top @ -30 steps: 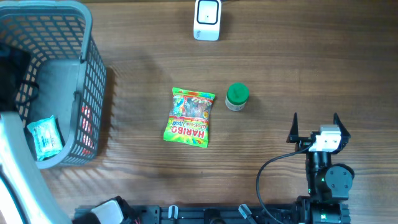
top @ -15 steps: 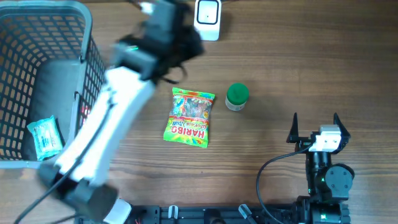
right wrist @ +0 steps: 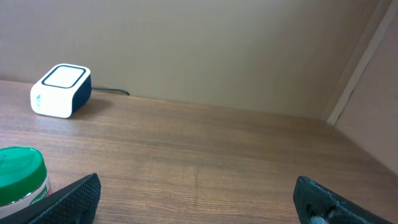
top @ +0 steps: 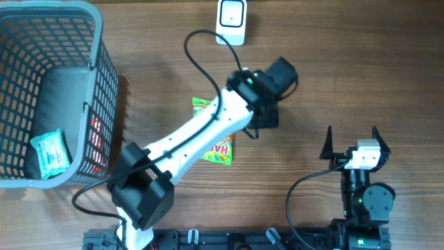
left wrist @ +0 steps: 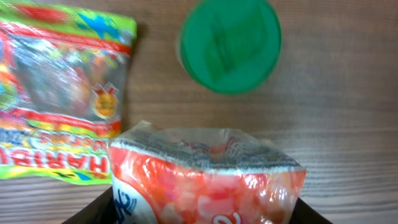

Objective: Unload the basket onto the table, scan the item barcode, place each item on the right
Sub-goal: 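Place the red-white packet on the table beside the Haribo bag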

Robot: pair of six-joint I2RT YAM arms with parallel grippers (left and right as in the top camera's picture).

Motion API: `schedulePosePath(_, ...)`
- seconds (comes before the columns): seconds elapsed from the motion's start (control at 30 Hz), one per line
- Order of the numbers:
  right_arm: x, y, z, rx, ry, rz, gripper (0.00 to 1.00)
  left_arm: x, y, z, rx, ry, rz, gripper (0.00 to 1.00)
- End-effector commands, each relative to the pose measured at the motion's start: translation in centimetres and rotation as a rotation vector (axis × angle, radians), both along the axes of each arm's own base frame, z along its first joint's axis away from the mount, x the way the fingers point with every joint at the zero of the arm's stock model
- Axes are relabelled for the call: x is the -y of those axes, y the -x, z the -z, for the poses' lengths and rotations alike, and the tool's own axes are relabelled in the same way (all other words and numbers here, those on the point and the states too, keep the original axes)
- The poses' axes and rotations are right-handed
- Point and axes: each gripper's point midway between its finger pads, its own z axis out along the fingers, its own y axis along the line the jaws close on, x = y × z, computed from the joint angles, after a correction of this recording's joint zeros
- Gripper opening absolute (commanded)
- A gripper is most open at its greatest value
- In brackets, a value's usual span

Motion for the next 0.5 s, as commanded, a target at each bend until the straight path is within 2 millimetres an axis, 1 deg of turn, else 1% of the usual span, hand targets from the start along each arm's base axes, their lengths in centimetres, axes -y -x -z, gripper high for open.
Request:
schedulePosePath(0.0,-0.2,0.0,-0.1,0.005,0.012,-0.011,1.00,-1.0,1.4,3.2,-0.043,-0.051,-0.045,0.54)
schedulePosePath(0.1,-0.2,0.0,-0.1,0.005,0.011,-0.011,1.00,-1.8,2.5,5.9,-0.089,-0.063,-0.093,0.54)
schedulePosePath(0.17,-0.2,0.0,-0.1,0.005,0.011,-0.011,1.00,-1.7,3.2,7.7,-0.113,-0.043,-0.086,0.56)
schedulePosePath(0.27,-0.2,0.0,-0.1,0.005,0.011,-0.011,1.00,-0.9,4.1,9.9,-0.129,0.015,-0.067,0.57)
schedulePosePath(0.37,-0.2,0.0,-0.1,0.005,0.011,-0.011,1.00,-1.3,4.7,11.3,-0.137,0.013,-0.084,0.56)
schedulePosePath(0.4,-0.2,0.0,-0.1,0.005,0.011,-0.011,1.00,-1.6,4.9,11.7,-0.147,0.008,-0.105,0.58)
schedulePosePath(0.43,-0.2,0.0,-0.1,0.005,0.011,-0.011,1.00,-1.7,5.1,11.9,-0.150,0.005,-0.104,0.65)
schedulePosePath(0.47,-0.2,0.0,-0.1,0.005,0.012,-0.011,1.00,-1.6,5.2,11.8,-0.148,0.006,-0.101,0.69)
